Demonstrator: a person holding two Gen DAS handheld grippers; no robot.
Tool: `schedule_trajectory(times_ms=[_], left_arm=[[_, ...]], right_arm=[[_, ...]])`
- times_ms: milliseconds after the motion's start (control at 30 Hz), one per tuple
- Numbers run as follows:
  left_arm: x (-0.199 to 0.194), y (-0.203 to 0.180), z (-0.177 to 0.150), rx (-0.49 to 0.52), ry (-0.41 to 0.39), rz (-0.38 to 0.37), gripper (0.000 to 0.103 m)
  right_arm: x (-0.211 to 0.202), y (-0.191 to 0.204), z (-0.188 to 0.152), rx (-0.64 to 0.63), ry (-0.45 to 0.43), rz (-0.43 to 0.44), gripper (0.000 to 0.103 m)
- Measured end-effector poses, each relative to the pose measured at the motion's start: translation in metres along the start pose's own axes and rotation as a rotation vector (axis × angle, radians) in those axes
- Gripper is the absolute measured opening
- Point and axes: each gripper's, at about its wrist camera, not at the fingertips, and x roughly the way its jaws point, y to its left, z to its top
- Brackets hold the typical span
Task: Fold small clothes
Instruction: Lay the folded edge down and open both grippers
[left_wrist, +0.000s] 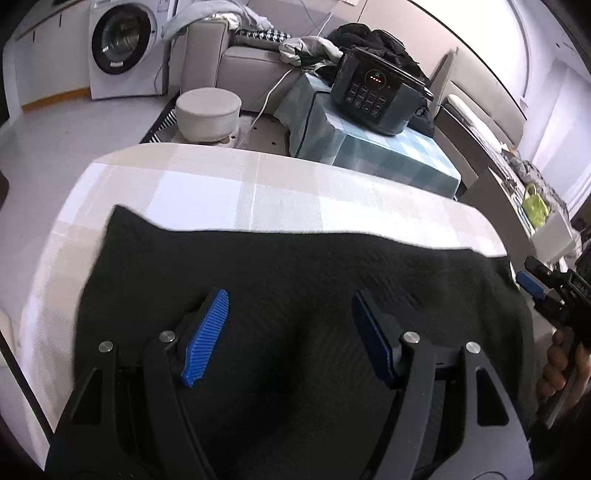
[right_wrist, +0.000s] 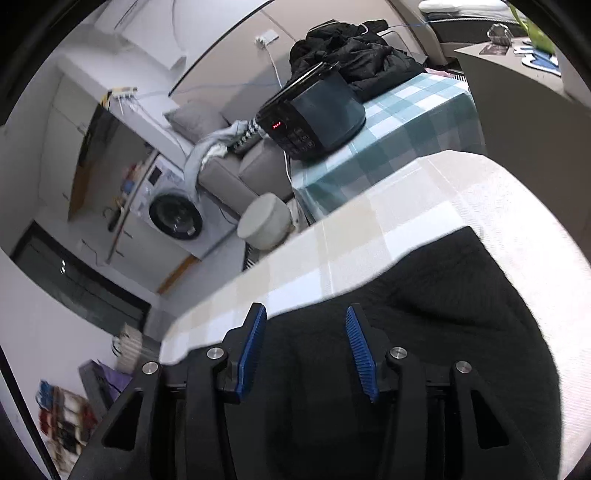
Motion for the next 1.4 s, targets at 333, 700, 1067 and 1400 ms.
schedule_trajectory(times_ms=[333,700,1067,1400], left_arm=[[-0.079,-0.019,-0.093,0.093,0.0,0.019,0.067],[-0.129,-0.085,-0.179,0.228,-0.065,0.076,0.082],[-0.142,-0.111,-0.223,0.25,-0.059,0.056,0.102],[-0.153,-0.093,-0.238,0.239,-0.039,0.084,0.102]], right_arm=[[-0.026,0.035,-0.099,-0.317,0.158,-0.177,0.056],[-0.059,0.067,-0.194,-0.572,0.234,-0.195,0.084],[-0.085,0.066,-0.24,-0.683,0.236,-0.252,0.088],[-0.102,0.045,-0.246,-0.716,0.213,-0.327,0.09]])
